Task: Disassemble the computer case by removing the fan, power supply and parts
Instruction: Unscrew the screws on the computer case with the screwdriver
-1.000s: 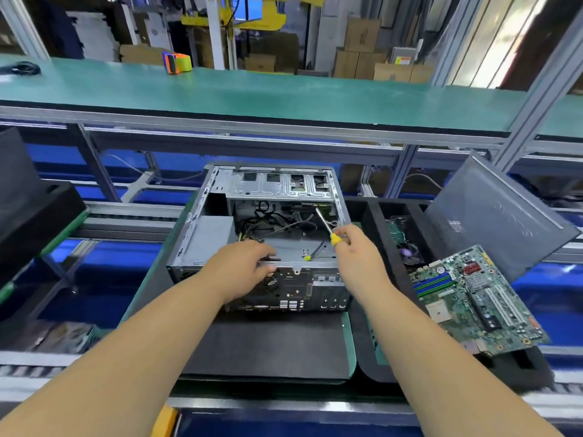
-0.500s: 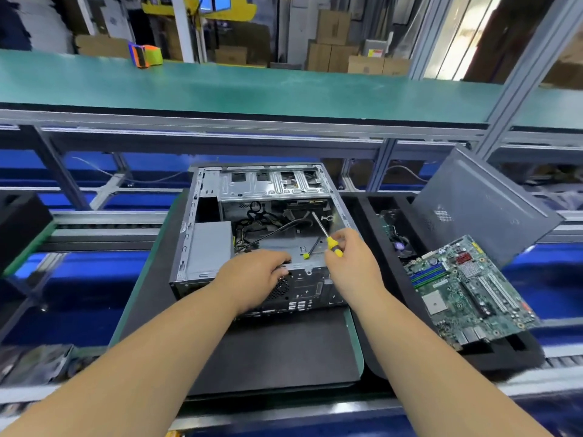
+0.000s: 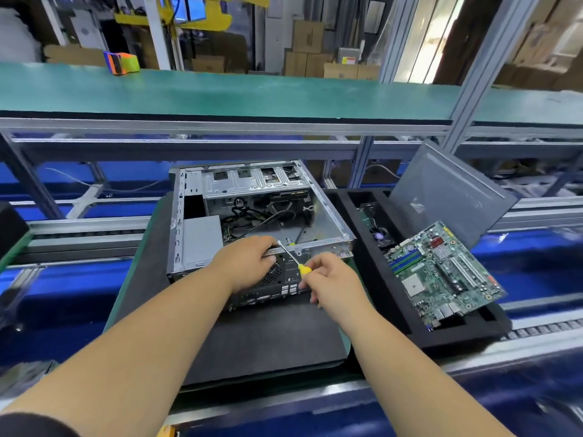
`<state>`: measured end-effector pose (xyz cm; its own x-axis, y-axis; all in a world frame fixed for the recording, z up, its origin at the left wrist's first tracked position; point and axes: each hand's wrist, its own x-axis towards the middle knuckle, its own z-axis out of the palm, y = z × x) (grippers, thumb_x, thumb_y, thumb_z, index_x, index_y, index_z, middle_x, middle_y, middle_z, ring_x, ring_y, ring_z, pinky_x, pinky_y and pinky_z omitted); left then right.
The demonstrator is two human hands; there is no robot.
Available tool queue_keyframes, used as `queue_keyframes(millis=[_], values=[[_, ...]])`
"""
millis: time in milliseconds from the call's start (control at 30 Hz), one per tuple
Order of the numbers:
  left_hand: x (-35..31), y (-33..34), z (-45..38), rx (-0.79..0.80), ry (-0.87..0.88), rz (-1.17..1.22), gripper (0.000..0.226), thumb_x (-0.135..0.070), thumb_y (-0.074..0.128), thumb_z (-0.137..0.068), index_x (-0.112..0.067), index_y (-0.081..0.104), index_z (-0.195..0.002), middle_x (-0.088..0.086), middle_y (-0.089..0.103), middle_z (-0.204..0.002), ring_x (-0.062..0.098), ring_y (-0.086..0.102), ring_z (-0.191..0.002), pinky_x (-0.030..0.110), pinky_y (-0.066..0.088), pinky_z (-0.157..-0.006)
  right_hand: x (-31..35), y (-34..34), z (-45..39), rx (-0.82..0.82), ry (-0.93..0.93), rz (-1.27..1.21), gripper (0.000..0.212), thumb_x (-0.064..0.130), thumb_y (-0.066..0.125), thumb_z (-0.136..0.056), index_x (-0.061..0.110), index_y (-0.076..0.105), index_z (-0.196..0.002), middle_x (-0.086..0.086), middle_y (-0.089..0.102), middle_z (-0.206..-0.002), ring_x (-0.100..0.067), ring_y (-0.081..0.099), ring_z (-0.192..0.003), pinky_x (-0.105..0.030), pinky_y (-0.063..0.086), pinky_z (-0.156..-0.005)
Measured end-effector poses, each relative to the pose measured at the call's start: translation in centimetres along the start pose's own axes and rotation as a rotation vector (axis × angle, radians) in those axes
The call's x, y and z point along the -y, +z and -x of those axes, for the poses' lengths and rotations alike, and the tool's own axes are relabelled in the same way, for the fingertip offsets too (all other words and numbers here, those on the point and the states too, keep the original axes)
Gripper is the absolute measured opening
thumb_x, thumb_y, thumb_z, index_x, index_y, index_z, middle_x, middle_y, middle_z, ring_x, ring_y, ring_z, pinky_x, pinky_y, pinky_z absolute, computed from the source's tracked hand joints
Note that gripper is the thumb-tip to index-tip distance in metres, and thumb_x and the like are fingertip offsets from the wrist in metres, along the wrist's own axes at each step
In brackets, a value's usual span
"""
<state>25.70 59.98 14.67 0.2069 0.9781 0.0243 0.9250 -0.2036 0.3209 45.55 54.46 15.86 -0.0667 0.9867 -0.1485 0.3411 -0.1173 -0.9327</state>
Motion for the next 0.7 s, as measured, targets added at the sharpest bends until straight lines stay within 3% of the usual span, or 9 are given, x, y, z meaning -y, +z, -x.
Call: queue_keyframes(millis=[167, 700], values=[[-0.2, 0.3, 1.2, -0.025, 0.041, -0.101, 0.075, -0.054, 0.065, -0.079, -0.037, 0.033, -0.145, -0.008, 0.045, -0.147, 0.018, 0.041, -0.134, 0.035, 0.040, -0.100, -0.1, 1.1, 2.1, -0.035, 0.036, 0.000, 0.010, 0.012, 0.054, -0.086, 0.019, 0.059, -0.092, 0.005, 0.073, -0.073, -0.011, 0.049, -0.046, -0.021, 0.040, -0.046], [-0.1, 0.5, 1.4, -0.066, 0.068, -0.109, 0.077, -0.061, 0.062, -0.080, -0.033, 0.034, -0.146, -0.005, 0.046, -0.147, 0.020, 0.042, -0.133, 0.034, 0.038, -0.103, -0.3, 2.4, 2.7, -0.098, 0.105, 0.010, 0.010, 0.015, 0.050, -0.093, 0.021, 0.057, -0.096, 0.008, 0.073, -0.072, -0.009, 0.050, -0.043, -0.026, 0.042, -0.052]])
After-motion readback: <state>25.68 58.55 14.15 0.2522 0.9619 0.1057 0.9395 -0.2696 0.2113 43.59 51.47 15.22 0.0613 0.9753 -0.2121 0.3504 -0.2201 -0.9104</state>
